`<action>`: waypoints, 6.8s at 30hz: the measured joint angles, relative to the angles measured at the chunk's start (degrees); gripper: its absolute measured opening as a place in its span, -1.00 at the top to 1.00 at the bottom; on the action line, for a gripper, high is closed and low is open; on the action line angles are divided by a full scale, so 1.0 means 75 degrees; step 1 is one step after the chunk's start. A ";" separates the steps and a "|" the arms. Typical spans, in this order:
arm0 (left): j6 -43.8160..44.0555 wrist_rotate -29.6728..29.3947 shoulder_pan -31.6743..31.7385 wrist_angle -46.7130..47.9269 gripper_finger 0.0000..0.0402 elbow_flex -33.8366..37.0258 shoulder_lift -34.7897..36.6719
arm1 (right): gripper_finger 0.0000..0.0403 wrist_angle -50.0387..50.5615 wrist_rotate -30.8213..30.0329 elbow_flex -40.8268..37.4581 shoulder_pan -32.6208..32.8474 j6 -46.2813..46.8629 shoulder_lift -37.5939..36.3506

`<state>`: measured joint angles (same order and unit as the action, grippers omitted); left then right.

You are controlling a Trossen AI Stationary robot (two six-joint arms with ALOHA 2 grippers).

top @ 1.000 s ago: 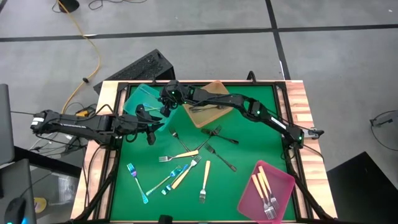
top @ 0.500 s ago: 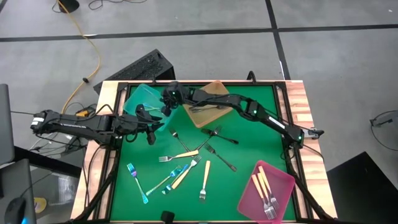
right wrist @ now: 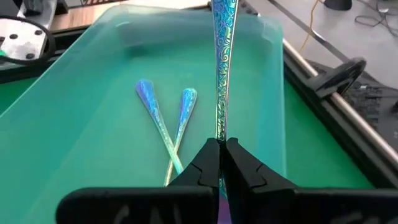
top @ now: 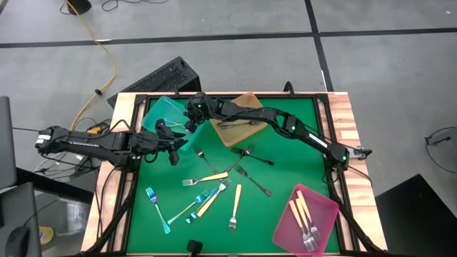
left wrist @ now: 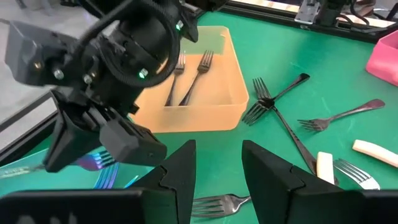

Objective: Sort silverware by color (type)
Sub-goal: Put the blue fork into the blue bin, then put the black fork into the yellow bin

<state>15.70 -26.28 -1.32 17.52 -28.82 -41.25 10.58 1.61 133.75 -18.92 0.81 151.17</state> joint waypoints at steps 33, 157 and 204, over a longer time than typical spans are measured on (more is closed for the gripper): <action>0.0161 0.0009 0.0003 -0.0031 0.43 0.0000 -0.0003 | 0.68 0.0124 -0.0207 0.0012 0.0003 0.0287 0.0000; -0.4435 0.4934 0.1281 -0.1758 1.00 -0.1915 -0.6444 | 0.67 1.0195 -0.0192 -0.0157 0.1055 -0.1706 -0.6942; -0.5019 -0.1437 -0.0469 -0.8499 1.00 -0.0597 -0.5078 | 0.67 -0.6776 -0.2378 -1.2273 0.2685 -0.0545 -0.8823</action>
<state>-21.94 -37.06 -4.84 -46.22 -33.30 -79.34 -40.24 -16.23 41.71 1.22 -3.28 85.00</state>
